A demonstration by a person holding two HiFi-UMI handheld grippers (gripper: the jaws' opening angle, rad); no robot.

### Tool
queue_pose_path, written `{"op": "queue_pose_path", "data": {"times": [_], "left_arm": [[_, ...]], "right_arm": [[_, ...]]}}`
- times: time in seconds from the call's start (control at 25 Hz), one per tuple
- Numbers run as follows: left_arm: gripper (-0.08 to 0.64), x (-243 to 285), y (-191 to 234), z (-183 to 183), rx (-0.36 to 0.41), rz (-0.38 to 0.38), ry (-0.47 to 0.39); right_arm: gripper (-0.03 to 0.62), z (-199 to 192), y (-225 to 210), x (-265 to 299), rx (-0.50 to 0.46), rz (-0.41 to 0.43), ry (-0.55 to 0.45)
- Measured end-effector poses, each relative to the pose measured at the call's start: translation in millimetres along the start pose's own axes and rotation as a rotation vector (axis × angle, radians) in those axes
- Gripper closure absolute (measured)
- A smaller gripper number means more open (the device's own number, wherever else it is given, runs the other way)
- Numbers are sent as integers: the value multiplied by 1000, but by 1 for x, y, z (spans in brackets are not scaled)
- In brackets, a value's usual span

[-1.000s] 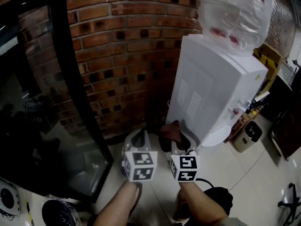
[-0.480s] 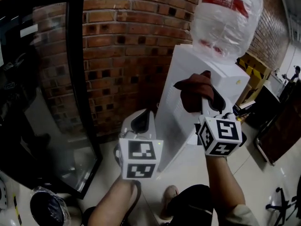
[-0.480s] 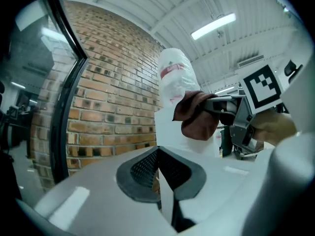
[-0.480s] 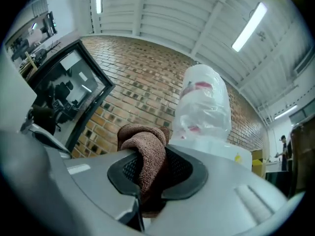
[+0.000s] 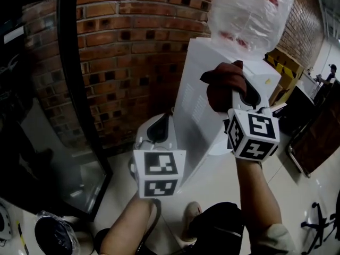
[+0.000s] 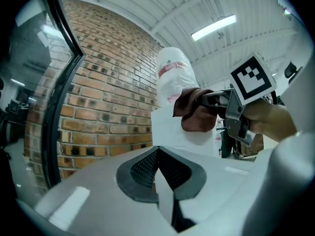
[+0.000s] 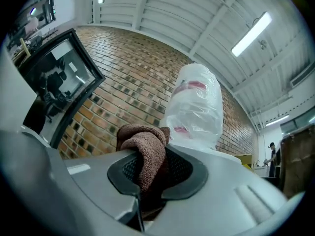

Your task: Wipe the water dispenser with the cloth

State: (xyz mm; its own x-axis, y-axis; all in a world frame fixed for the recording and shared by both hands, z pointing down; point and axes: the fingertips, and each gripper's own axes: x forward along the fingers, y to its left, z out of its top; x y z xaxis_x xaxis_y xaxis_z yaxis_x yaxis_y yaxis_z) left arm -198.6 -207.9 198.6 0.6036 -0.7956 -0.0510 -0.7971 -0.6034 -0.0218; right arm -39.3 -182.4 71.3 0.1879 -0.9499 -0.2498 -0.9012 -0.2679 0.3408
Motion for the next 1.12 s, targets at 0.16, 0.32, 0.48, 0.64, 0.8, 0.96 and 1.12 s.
{"op": "queue_pose_path", "data": {"times": [0.16,0.32,0.48,0.64,0.8,0.96,1.12], "left_arm": [[560,-1,8,-7,-25,36,-8],[560,-2,11,-23,-14,45,23],[560,-1,8,-41,25,49,54],[560,0,5,-60,54,44,77],[560,2,5,-87,66,49,99],[560,4,12,-118,36,67,129],[560,6,13,-151,8,71,170]], "right_arm": [[509,-13,5,-5,5,-11,5],[509,-42,13,-12,50,-15,50],[509,-82,26,-22,86,-14,124],[509,-119,40,-31,108,-14,178],[509,-155,51,-41,117,-21,237],[509,-187,60,-52,127,-29,274],[509,-219,70,-61,157,-21,315]]}}
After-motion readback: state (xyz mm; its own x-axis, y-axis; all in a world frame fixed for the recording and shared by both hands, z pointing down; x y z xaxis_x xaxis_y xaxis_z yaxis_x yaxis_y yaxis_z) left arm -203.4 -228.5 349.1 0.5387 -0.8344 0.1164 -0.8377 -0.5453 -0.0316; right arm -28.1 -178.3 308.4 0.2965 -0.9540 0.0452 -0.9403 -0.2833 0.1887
